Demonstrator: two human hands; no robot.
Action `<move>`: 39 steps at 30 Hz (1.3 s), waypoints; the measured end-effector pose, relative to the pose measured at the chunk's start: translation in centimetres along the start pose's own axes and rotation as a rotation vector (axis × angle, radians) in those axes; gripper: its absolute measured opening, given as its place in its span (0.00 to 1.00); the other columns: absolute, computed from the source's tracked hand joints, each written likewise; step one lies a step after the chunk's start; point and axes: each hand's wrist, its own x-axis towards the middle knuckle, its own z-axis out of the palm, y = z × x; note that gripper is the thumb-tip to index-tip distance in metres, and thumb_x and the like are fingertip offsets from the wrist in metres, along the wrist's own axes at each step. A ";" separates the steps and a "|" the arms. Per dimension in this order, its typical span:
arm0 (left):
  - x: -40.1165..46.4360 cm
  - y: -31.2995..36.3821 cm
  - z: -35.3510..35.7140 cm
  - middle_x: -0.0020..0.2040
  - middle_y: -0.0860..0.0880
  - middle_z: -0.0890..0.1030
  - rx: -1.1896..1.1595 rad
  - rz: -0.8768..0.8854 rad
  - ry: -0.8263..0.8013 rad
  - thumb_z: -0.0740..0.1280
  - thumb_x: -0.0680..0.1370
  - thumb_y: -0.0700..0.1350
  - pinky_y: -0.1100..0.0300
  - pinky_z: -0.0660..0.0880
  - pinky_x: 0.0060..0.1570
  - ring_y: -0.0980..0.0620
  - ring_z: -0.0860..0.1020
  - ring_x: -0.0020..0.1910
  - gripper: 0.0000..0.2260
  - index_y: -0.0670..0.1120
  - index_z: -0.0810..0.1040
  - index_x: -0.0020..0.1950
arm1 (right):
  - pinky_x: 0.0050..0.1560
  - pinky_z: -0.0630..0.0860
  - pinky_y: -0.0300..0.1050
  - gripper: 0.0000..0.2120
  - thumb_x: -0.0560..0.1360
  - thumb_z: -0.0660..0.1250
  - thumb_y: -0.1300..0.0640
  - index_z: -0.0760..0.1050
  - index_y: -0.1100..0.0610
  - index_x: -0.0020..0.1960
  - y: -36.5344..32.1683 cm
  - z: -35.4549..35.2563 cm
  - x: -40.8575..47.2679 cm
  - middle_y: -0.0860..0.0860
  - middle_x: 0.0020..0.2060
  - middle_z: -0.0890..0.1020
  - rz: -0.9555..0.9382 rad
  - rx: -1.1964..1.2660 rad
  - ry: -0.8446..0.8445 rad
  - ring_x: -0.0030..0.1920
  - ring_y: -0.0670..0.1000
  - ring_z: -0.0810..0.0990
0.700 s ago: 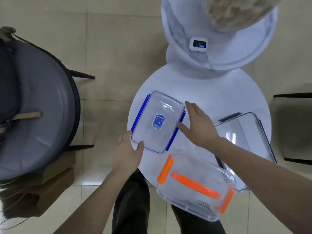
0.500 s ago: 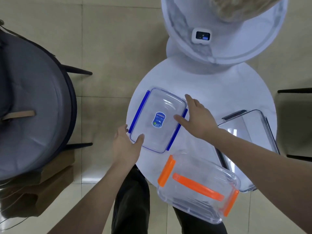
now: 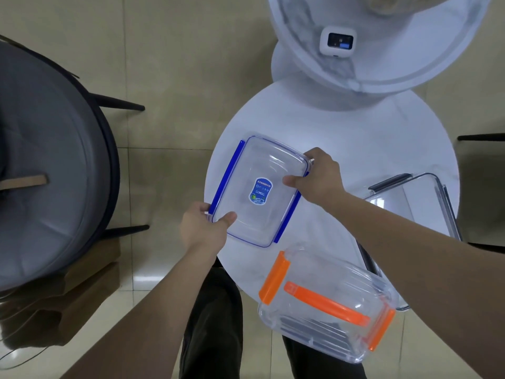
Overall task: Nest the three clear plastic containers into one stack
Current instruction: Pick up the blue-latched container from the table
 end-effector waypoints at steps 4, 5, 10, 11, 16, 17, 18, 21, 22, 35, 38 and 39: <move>0.3 0.2 0.0 0.54 0.42 0.84 0.018 0.005 -0.015 0.81 0.70 0.46 0.45 0.83 0.52 0.40 0.84 0.50 0.22 0.43 0.75 0.57 | 0.38 0.77 0.47 0.28 0.65 0.82 0.59 0.73 0.59 0.59 -0.6 -0.1 0.3 0.52 0.48 0.75 0.070 0.056 -0.013 0.43 0.55 0.76; 0.3 0.2 0.0 0.55 0.42 0.84 0.026 0.008 -0.020 0.81 0.70 0.47 0.45 0.83 0.52 0.40 0.84 0.50 0.22 0.43 0.75 0.57 | 0.36 0.77 0.46 0.27 0.65 0.82 0.59 0.73 0.59 0.59 -0.7 -0.1 0.2 0.52 0.47 0.75 0.071 0.057 -0.010 0.43 0.54 0.76; 0.4 0.5 0.0 0.56 0.42 0.83 0.061 0.021 -0.028 0.81 0.70 0.47 0.43 0.84 0.51 0.39 0.84 0.51 0.23 0.44 0.74 0.58 | 0.44 0.81 0.52 0.27 0.65 0.82 0.59 0.73 0.58 0.58 -0.6 0.4 0.0 0.53 0.48 0.76 0.072 0.073 0.022 0.43 0.55 0.77; 0.3 0.5 0.0 0.56 0.42 0.83 0.066 0.021 -0.030 0.81 0.70 0.47 0.43 0.84 0.50 0.39 0.84 0.51 0.23 0.44 0.74 0.58 | 0.46 0.82 0.54 0.26 0.65 0.82 0.59 0.72 0.58 0.58 -0.6 0.5 0.0 0.54 0.49 0.76 0.079 0.079 0.024 0.43 0.56 0.78; 0.4 0.5 0.0 0.57 0.43 0.83 0.059 0.020 -0.037 0.80 0.71 0.47 0.44 0.84 0.51 0.40 0.84 0.51 0.24 0.44 0.74 0.61 | 0.48 0.83 0.60 0.26 0.65 0.81 0.60 0.72 0.58 0.58 -0.6 0.8 -0.1 0.54 0.49 0.76 0.091 0.106 0.041 0.43 0.57 0.79; 0.4 0.4 0.0 0.57 0.43 0.83 0.052 0.020 -0.037 0.80 0.71 0.46 0.44 0.84 0.51 0.40 0.84 0.51 0.24 0.44 0.74 0.62 | 0.48 0.83 0.60 0.26 0.65 0.81 0.60 0.72 0.58 0.57 -0.6 0.8 -0.1 0.54 0.49 0.76 0.090 0.110 0.046 0.44 0.57 0.79; 0.4 0.3 0.1 0.57 0.42 0.83 0.040 0.019 -0.037 0.80 0.71 0.46 0.44 0.84 0.51 0.40 0.84 0.51 0.24 0.43 0.75 0.62 | 0.48 0.83 0.60 0.26 0.65 0.81 0.60 0.72 0.58 0.57 -0.6 0.8 -0.1 0.54 0.50 0.76 0.090 0.116 0.050 0.44 0.58 0.79; 0.5 0.2 0.1 0.56 0.43 0.83 -0.009 0.001 -0.039 0.80 0.71 0.45 0.43 0.84 0.52 0.41 0.83 0.51 0.25 0.43 0.75 0.64 | 0.48 0.83 0.59 0.26 0.65 0.81 0.60 0.72 0.58 0.58 -0.6 0.9 -0.2 0.54 0.49 0.76 0.091 0.129 0.056 0.44 0.57 0.79; 0.5 0.2 0.1 0.56 0.44 0.82 -0.024 -0.008 -0.041 0.80 0.71 0.45 0.43 0.84 0.53 0.41 0.83 0.51 0.26 0.43 0.75 0.65 | 0.48 0.83 0.58 0.26 0.66 0.81 0.60 0.72 0.58 0.59 -0.6 0.9 -0.2 0.54 0.50 0.76 0.091 0.132 0.056 0.44 0.57 0.79; 0.3 -1.1 0.4 0.63 0.45 0.78 -0.347 -0.067 -0.137 0.77 0.74 0.44 0.44 0.83 0.54 0.41 0.80 0.60 0.22 0.49 0.71 0.63 | 0.47 0.79 0.47 0.26 0.71 0.77 0.59 0.72 0.56 0.66 0.3 1.8 -0.8 0.51 0.53 0.77 -0.029 0.217 0.108 0.48 0.54 0.77; 0.1 -1.1 0.4 0.64 0.45 0.78 -0.372 -0.065 -0.146 0.77 0.75 0.43 0.45 0.83 0.52 0.40 0.80 0.61 0.22 0.49 0.71 0.64 | 0.47 0.78 0.46 0.26 0.71 0.76 0.58 0.72 0.56 0.67 0.4 2.0 -0.9 0.51 0.53 0.76 -0.054 0.214 0.124 0.48 0.53 0.77; 0.2 -1.1 0.4 0.64 0.44 0.78 -0.378 -0.064 -0.148 0.77 0.75 0.43 0.46 0.83 0.51 0.40 0.80 0.61 0.22 0.49 0.71 0.64 | 0.48 0.78 0.46 0.26 0.72 0.76 0.58 0.72 0.57 0.67 0.4 1.9 -1.0 0.51 0.53 0.76 -0.063 0.210 0.126 0.48 0.53 0.77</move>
